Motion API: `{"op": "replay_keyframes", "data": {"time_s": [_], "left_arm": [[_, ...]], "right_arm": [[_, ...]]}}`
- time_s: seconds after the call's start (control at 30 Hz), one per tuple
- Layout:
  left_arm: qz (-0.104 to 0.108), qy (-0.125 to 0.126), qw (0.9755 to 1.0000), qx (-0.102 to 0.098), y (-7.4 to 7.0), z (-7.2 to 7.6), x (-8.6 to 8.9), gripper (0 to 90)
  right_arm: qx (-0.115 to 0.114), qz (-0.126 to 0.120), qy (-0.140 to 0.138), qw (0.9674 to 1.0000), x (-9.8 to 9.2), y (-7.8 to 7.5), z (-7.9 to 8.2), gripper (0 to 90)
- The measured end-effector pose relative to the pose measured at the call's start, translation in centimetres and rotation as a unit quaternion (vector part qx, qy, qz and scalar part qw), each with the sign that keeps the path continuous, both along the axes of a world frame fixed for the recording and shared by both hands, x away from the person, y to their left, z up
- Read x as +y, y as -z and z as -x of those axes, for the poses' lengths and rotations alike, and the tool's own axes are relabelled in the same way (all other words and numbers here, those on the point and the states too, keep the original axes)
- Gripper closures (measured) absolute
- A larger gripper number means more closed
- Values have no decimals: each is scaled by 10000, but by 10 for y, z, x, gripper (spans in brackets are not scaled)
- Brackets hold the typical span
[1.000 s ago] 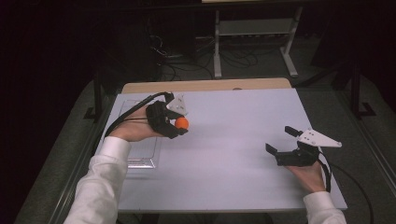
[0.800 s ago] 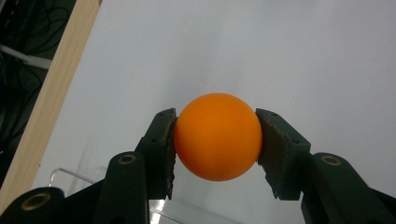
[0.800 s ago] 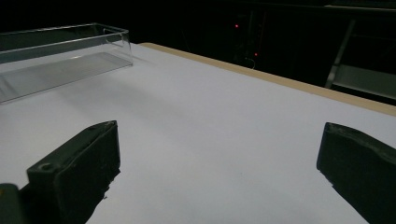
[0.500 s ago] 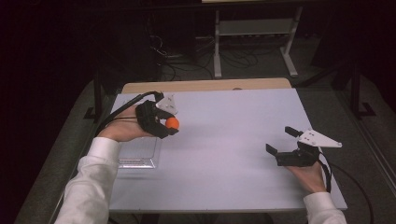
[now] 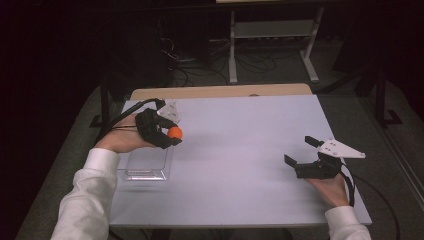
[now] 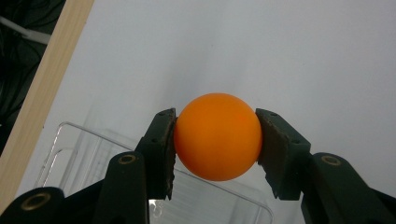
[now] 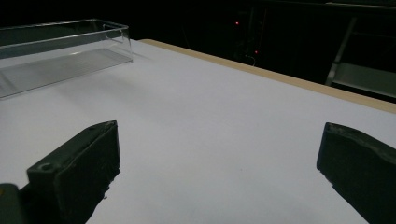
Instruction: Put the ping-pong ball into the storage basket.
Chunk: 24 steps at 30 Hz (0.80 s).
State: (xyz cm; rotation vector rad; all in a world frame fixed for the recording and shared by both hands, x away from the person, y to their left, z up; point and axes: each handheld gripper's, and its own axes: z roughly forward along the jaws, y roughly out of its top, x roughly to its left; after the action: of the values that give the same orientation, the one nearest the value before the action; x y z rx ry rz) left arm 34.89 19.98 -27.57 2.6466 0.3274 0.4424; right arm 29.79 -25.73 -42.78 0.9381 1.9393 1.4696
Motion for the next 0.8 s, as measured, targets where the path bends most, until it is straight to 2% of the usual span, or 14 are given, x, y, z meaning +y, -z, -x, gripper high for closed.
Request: {"op": "replay_keyframes", "data": {"time_s": [0.8], "left_arm": [[-244,-247,9993,105,-1,5,25,508]], "right_arm": [[4,4,17,10000,0,0,0,0]]}}
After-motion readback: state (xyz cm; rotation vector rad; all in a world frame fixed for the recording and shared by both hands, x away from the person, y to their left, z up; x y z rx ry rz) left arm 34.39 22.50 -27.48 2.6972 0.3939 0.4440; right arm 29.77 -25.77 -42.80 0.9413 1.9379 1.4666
